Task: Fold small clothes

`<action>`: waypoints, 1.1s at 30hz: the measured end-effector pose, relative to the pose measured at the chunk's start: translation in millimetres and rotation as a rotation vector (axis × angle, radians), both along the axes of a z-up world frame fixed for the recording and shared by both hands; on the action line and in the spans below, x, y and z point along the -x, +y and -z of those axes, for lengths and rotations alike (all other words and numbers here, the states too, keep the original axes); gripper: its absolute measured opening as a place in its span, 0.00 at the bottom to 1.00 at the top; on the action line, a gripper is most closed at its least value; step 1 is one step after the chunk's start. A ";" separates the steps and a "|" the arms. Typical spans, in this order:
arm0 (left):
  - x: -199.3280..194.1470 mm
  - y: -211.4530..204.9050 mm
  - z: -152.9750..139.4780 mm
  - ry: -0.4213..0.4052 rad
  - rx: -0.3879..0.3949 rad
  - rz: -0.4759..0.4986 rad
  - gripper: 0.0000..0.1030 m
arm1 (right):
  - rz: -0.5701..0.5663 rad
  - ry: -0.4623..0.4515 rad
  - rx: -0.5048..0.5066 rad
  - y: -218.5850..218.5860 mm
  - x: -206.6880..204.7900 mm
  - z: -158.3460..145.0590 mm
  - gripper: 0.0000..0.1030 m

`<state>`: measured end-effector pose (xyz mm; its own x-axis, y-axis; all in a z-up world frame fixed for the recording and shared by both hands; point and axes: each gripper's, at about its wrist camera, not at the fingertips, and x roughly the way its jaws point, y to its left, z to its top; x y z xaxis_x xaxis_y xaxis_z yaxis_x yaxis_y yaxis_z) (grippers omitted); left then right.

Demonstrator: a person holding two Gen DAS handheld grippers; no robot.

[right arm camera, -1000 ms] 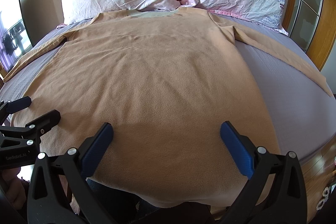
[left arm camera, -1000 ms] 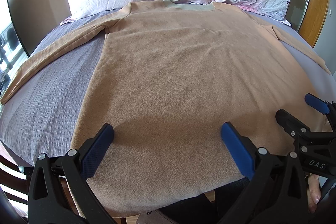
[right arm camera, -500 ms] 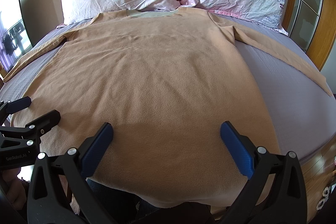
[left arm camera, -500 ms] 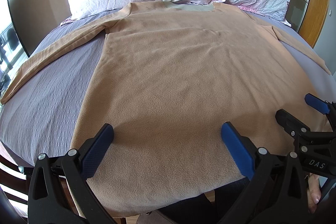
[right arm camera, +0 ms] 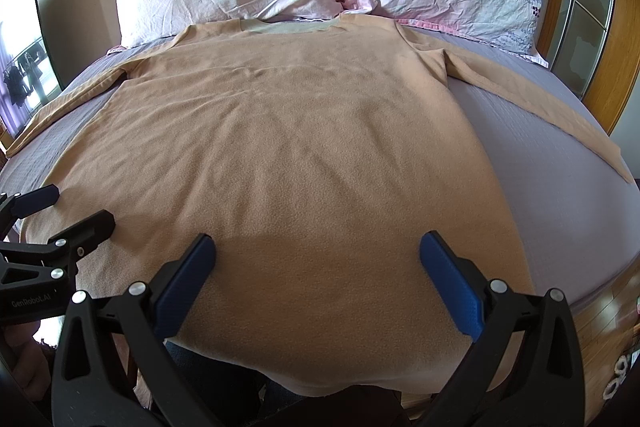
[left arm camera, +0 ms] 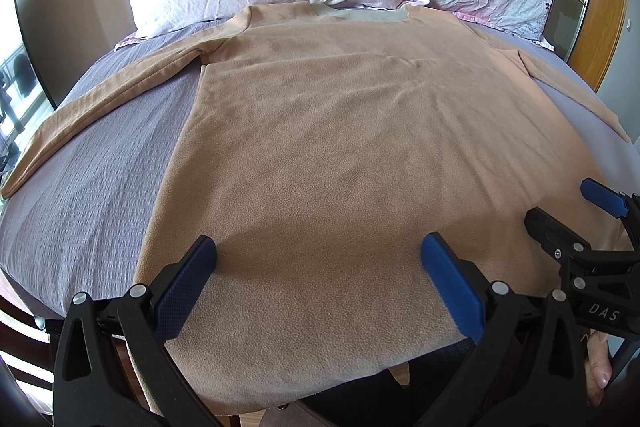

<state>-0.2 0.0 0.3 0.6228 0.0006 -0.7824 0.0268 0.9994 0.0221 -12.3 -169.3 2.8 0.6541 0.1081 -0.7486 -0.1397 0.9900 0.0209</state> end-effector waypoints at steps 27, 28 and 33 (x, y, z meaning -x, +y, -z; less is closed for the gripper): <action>-6.7 -0.1 -1.9 0.026 -0.004 0.013 0.99 | -0.047 -0.052 -0.094 -27.1 -6.3 -4.7 0.98; -6.5 -0.8 -1.7 0.027 -0.006 0.019 0.99 | -0.003 -0.055 -0.172 -50.8 -13.2 -10.9 0.98; -11.0 6.9 -6.8 0.012 0.035 0.063 0.99 | 0.342 -0.126 -0.523 -196.3 -42.1 -34.0 0.93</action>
